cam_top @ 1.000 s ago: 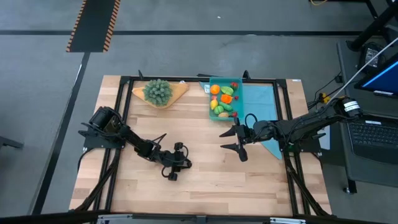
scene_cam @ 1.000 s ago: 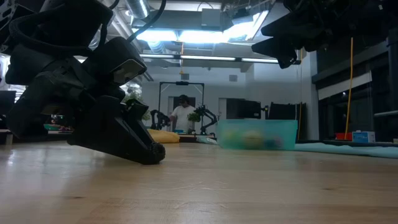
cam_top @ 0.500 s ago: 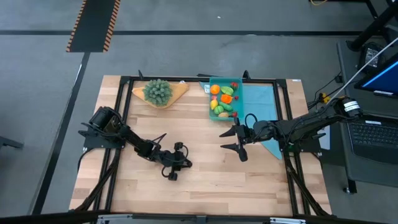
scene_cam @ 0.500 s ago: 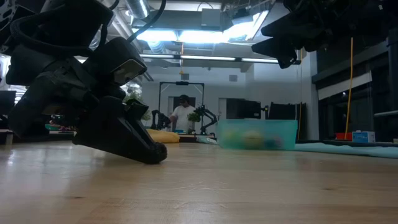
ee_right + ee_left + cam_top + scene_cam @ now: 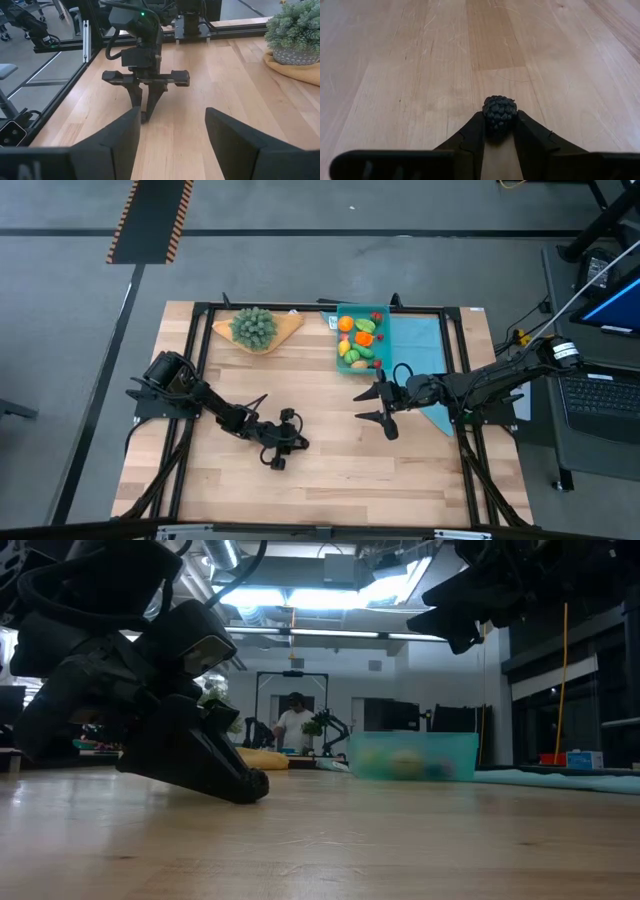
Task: Pick and placing Produce into tupperware
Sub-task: Put the blackberry into the blue bin
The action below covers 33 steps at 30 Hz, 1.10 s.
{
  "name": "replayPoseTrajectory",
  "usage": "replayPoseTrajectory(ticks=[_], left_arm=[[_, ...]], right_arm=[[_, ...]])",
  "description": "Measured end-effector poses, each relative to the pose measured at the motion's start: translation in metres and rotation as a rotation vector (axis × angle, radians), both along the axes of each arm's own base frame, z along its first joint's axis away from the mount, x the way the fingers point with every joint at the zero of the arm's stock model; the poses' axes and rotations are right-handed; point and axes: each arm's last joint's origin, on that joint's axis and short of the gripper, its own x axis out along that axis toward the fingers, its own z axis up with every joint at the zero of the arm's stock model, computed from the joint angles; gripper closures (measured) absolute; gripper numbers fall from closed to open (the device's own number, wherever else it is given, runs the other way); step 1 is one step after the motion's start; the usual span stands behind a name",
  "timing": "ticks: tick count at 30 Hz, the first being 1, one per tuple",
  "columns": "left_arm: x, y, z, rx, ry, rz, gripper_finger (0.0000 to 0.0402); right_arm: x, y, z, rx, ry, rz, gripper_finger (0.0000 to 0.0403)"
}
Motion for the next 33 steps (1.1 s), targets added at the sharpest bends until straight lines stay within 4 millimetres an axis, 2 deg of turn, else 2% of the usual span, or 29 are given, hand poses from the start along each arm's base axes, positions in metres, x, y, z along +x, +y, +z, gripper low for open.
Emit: replayPoseTrajectory(ticks=[8,21,26,33], left_arm=[[0.0001,0.0001,0.0,-0.015,0.001,0.01,0.0306],[0.0027,0.0045,0.0013,-0.031,-0.013,0.034,0.0244],[0.0042,0.0082,0.0015,-0.032,-0.015,0.045,0.0244],[0.0043,0.0083,0.0012,-0.043,-0.008,0.027,0.0265]], right_arm=[[0.0,0.0,0.0,0.0,0.0,0.0,0.0179],[0.0,0.0,0.0,0.0,0.0,0.0,0.0179],[0.0,0.0,0.0,0.0,0.0,0.0,0.0179],[0.0,0.0,0.0,0.0,0.0,0.0,0.0179]])
